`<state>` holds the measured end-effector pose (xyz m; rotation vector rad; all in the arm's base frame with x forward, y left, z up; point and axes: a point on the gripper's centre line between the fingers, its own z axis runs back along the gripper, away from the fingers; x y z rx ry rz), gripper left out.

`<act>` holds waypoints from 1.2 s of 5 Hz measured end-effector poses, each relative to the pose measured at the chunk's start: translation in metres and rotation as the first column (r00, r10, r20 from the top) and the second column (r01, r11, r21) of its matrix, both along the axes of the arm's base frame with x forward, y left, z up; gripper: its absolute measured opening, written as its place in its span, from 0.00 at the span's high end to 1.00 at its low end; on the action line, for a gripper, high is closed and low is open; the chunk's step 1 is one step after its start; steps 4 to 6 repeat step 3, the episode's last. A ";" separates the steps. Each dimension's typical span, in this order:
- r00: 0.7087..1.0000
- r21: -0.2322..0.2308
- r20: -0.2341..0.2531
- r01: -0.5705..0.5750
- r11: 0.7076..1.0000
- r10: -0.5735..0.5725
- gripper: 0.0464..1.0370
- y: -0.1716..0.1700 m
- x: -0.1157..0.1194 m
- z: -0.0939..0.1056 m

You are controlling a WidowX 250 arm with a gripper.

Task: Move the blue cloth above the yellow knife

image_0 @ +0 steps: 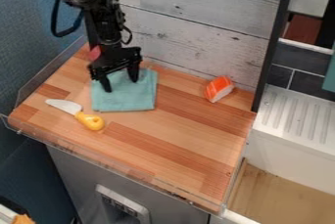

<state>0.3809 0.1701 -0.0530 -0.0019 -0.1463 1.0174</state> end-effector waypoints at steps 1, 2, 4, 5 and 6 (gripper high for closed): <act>0.999 -0.004 0.054 0.000 1.000 0.000 0.04 -0.004 0.001 0.022; 0.996 0.019 0.082 0.017 1.000 -0.018 0.04 -0.007 -0.003 0.038; 0.995 0.033 0.089 0.052 0.998 -0.054 0.04 -0.012 -0.001 0.047; 0.995 0.033 0.089 0.052 0.998 -0.054 0.04 -0.012 -0.001 0.047; 0.995 0.033 0.089 0.052 0.998 -0.054 0.04 -0.012 -0.001 0.047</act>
